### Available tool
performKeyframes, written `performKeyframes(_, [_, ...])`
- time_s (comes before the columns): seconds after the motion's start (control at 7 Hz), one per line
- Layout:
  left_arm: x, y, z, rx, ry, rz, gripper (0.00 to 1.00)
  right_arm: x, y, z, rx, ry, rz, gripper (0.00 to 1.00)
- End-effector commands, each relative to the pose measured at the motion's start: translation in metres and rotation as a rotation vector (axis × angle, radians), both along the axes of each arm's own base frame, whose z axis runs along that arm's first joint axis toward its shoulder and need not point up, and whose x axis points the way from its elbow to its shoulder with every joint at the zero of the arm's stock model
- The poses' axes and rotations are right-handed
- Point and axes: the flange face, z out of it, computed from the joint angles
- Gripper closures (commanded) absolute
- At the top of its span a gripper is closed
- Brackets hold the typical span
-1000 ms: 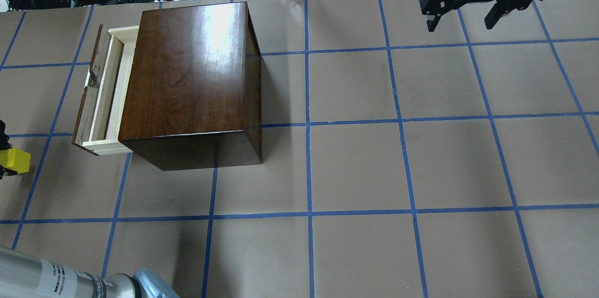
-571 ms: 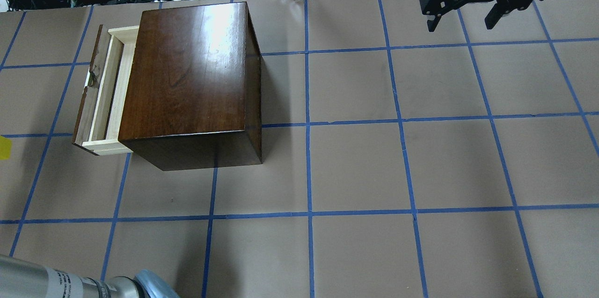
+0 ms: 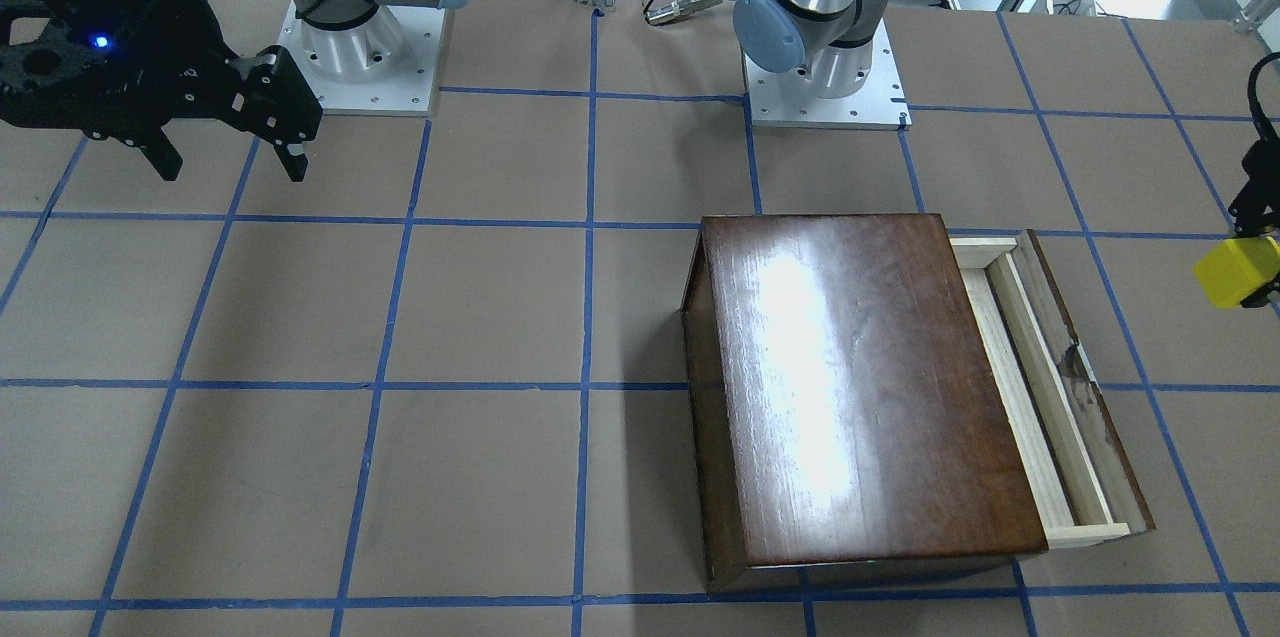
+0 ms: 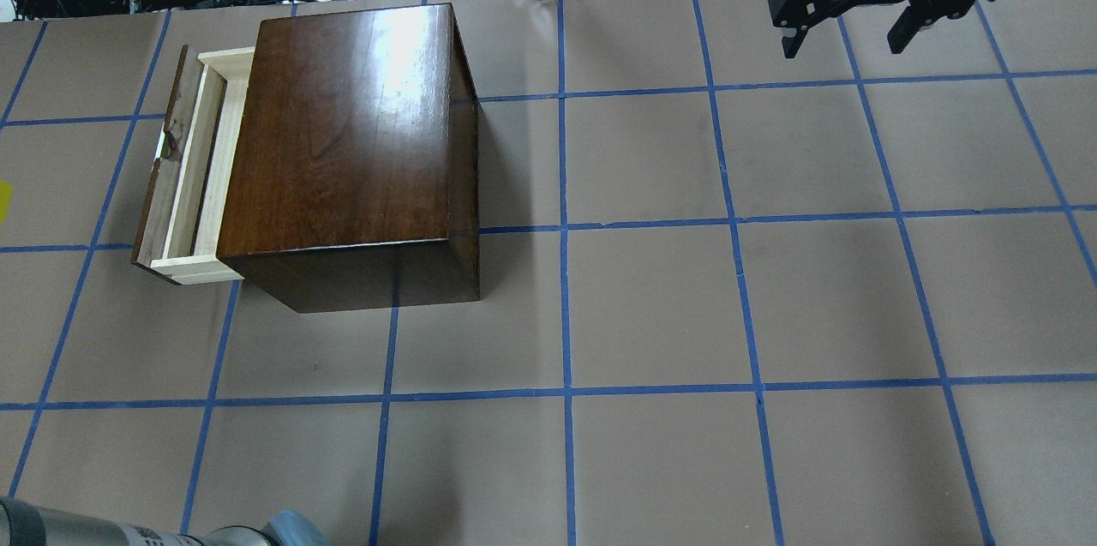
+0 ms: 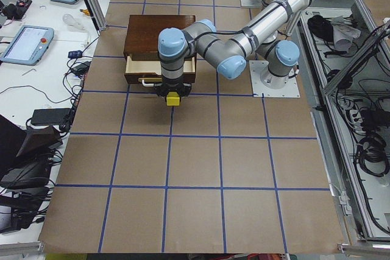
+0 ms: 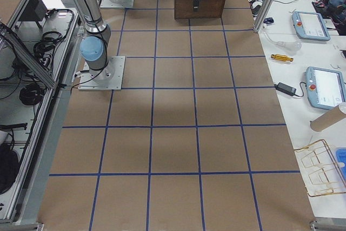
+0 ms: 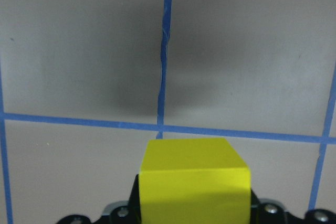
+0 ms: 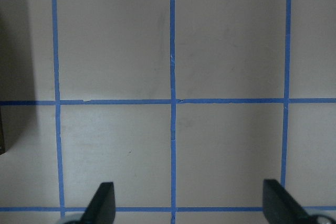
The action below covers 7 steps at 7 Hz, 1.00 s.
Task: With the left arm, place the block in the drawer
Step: 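Carry the yellow cube with the left gripper over the open drawer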
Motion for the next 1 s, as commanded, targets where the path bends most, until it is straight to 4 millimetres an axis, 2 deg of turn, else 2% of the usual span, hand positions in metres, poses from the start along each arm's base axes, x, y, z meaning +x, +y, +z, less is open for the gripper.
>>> performKeyframes(0.0, [-0.091,-0.019,0.024,0.004,0.004,-0.049,1.0,0.0,0.0,-0.001,0.001,0.0,0.0,0.0])
performKeyframes(0.14, [-0.12,-0.027,0.017,0.012,0.013,-0.076,1.0,0.0,0.0,0.0,0.0,0.0,0.0,0.0])
performKeyframes(0.29, [-0.136,-0.034,0.0,0.039,0.031,-0.103,1.0,0.0,0.0,0.0,0.0,0.0,0.0,0.0])
performKeyframes(0.57, [-0.155,-0.034,-0.021,0.071,0.055,-0.129,1.0,0.0,0.0,0.0,0.0,0.0,0.0,0.0])
performKeyframes(0.86, [-0.162,-0.034,-0.025,0.059,0.093,-0.118,1.0,0.0,0.0,-0.001,0.001,0.0,0.001,0.0])
